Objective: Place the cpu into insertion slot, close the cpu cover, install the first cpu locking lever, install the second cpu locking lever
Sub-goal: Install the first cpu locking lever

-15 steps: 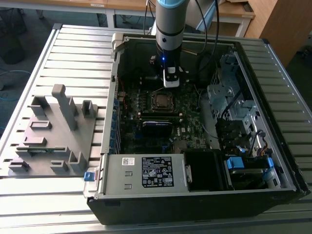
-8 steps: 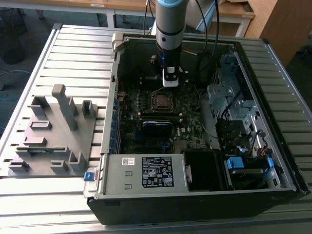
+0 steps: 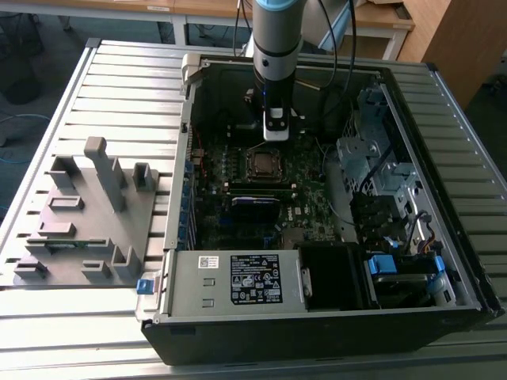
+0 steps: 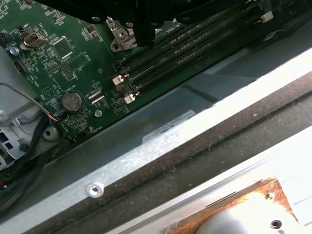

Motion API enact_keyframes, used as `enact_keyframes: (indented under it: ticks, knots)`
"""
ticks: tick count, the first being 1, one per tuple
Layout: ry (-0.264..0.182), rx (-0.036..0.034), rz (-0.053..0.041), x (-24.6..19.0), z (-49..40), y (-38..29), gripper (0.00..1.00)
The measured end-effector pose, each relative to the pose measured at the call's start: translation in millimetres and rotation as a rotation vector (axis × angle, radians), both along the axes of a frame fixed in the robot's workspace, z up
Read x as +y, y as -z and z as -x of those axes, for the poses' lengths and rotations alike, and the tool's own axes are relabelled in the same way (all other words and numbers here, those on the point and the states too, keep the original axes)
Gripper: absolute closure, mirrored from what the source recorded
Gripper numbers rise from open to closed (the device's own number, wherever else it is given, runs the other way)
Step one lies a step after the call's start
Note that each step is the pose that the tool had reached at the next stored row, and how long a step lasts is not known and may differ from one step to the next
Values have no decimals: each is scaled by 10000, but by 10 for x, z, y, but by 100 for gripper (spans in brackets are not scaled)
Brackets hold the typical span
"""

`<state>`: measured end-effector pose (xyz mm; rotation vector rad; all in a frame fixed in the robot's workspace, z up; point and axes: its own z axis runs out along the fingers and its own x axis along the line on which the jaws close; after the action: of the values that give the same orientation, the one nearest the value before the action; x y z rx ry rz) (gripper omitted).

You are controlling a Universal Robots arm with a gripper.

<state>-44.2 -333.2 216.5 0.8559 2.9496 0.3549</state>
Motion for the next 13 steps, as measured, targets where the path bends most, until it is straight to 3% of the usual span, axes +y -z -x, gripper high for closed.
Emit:
enact_keyframes:
  ticks: [13]
  knots:
    - [456, 9, 0, 0, 0, -13, 90]
